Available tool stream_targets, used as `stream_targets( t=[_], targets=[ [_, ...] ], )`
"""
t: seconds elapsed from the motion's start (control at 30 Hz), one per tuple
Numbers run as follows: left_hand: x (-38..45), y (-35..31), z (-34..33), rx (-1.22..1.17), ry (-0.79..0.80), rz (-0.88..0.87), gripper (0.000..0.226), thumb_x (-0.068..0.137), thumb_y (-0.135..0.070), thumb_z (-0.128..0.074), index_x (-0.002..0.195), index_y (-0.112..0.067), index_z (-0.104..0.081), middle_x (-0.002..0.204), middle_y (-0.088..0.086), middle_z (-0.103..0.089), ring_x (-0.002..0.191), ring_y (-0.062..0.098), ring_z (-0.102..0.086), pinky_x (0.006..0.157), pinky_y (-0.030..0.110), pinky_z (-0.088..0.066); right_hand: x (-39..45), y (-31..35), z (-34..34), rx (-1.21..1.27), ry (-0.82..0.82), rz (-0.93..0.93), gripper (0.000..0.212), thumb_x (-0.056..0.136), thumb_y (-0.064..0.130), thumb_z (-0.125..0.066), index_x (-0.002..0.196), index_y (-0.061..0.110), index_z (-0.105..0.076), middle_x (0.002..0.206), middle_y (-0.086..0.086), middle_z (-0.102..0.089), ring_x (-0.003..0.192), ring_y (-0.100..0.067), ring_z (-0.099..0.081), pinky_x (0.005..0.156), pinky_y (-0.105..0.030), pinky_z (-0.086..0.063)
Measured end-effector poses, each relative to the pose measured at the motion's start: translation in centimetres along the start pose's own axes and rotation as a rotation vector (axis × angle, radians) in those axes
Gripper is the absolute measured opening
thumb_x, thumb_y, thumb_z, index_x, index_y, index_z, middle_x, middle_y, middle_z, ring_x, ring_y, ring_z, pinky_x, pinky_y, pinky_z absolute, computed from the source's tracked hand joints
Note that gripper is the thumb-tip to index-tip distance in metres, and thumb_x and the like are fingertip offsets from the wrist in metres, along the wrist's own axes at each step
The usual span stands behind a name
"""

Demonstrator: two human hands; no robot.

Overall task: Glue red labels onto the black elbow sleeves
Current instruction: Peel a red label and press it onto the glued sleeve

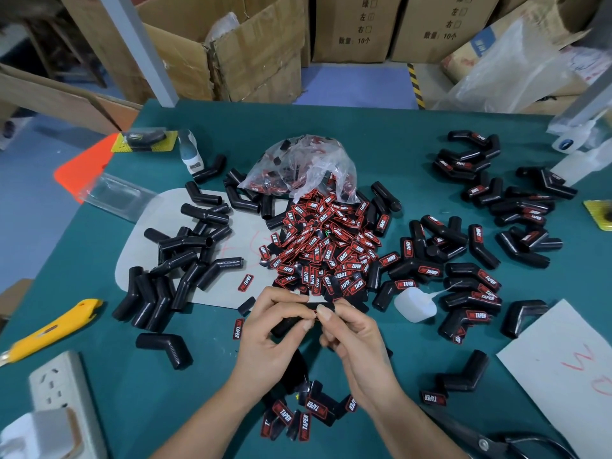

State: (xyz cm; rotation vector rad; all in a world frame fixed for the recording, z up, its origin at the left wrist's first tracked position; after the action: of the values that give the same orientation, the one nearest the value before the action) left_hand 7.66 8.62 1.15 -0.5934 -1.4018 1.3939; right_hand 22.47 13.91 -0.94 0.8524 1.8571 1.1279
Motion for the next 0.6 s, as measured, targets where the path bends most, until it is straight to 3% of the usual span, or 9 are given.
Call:
stream_targets(
  t=[0.23,0.43,0.6],
  targets=[
    [0.04,0.11,0.03,0.000,-0.003,-0.001,0.017,0.091,-0.017,-0.075,0.104,-0.028,-0.079,0.107,-0.009,-0.066,0.104,0.020,-0.068,0.096,0.024,-0.050,-0.02,0.25,0.04,-0.004,0.015,0.002,0.037,0.087,0.054,-0.081,0.077,0.020,-0.074,0.078,0.003,-0.042,0.073,-0.012,-0.045,0.075,-0.034,-0.041],
    [0.14,0.09,0.05,-0.008,-0.011,-0.001,0.019,0.091,-0.018,-0.076,0.106,-0.029,-0.081,0.108,-0.008,-0.068,0.104,0.020,-0.069,0.095,0.026,-0.052,-0.02,0.34,0.06,-0.013,0.013,0.025,0.037,0.088,0.053,-0.079,0.071,0.022,-0.070,0.077,0.002,-0.041,0.073,-0.016,-0.042,0.075,-0.048,-0.032],
    [0.16,0.12,0.07,-0.008,-0.006,0.003,0.017,0.091,-0.017,-0.075,0.105,-0.024,-0.081,0.108,-0.007,-0.069,0.104,0.020,-0.070,0.095,0.025,-0.052,0.12,0.07,0.25,-0.006,0.005,0.023,0.045,0.088,0.054,-0.079,0.076,0.011,-0.070,0.077,0.001,-0.041,0.073,-0.016,-0.042,0.075,-0.049,-0.031]
  ],
)
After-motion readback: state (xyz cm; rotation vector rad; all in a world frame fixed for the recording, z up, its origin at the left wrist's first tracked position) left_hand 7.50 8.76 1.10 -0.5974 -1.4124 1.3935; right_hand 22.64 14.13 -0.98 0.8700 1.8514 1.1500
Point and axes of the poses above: each hand's wrist, its own x-axis towards the middle knuckle, its own z-axis out of the back of the hand, y = z × x, the point moved 3 cm from there along x, towards the middle knuckle
